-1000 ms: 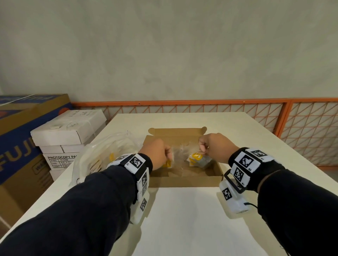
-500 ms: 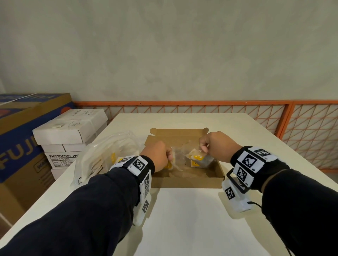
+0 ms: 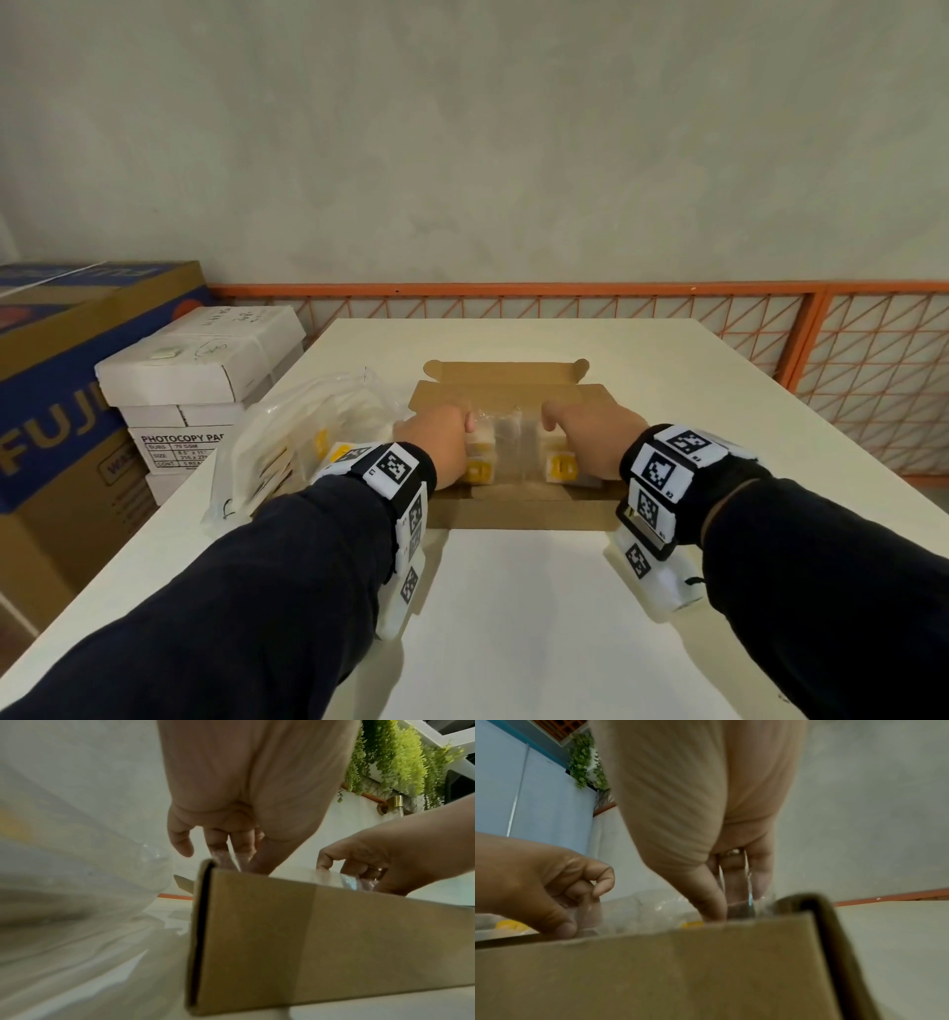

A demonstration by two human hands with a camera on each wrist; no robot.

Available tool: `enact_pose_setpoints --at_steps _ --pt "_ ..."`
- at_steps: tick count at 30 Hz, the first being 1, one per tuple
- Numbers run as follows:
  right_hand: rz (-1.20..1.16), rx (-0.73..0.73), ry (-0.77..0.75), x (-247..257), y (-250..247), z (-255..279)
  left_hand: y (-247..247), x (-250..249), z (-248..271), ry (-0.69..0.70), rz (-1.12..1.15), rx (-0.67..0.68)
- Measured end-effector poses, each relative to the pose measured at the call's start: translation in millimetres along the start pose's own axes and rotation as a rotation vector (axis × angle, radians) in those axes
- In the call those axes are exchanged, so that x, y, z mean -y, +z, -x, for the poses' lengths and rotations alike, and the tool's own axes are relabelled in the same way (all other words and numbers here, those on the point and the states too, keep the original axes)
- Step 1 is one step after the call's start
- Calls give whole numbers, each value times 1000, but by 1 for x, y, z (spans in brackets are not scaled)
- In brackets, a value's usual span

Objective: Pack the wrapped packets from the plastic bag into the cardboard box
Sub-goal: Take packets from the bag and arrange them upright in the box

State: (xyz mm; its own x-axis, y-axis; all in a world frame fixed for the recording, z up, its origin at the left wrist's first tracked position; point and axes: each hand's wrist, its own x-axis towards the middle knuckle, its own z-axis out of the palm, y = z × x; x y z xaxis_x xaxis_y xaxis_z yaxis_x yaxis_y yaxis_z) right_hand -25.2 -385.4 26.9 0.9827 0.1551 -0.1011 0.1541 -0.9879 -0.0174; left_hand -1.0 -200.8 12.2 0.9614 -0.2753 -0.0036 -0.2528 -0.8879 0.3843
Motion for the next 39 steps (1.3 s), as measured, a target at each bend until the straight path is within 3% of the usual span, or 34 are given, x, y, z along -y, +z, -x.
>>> enact_pose_setpoints --at_steps 4,7,10,13,16,21,27,32,37,39 --pt "127 -60 14 0 -5 1 -2 3 -2 6 9 -90" --pt "65 -98 49 -2 -3 -1 0 2 -2 34 -19 -158" --pt "-32 -251 52 -3 -2 0 0 -2 5 141 -3 -244" --pt "-77 -277 -40 2 1 5 3 -6 13 242 116 -114" --pt "-45 -113 -100 10 8 9 8 -9 16 273 91 97" --pt "41 140 -13 12 15 10 15 -6 10 122 -106 194" --pt "45 156 19 10 14 14 13 -2 9 55 -142 183" --pt "6 74 19 11 6 22 -7 -1 13 -3 -61 18" --pt "-134 -40 -6 11 -9 31 -40 14 22 -231 -158 -264" --pt "-203 -64 -6 13 -12 35 -53 29 25 -362 -220 -291"
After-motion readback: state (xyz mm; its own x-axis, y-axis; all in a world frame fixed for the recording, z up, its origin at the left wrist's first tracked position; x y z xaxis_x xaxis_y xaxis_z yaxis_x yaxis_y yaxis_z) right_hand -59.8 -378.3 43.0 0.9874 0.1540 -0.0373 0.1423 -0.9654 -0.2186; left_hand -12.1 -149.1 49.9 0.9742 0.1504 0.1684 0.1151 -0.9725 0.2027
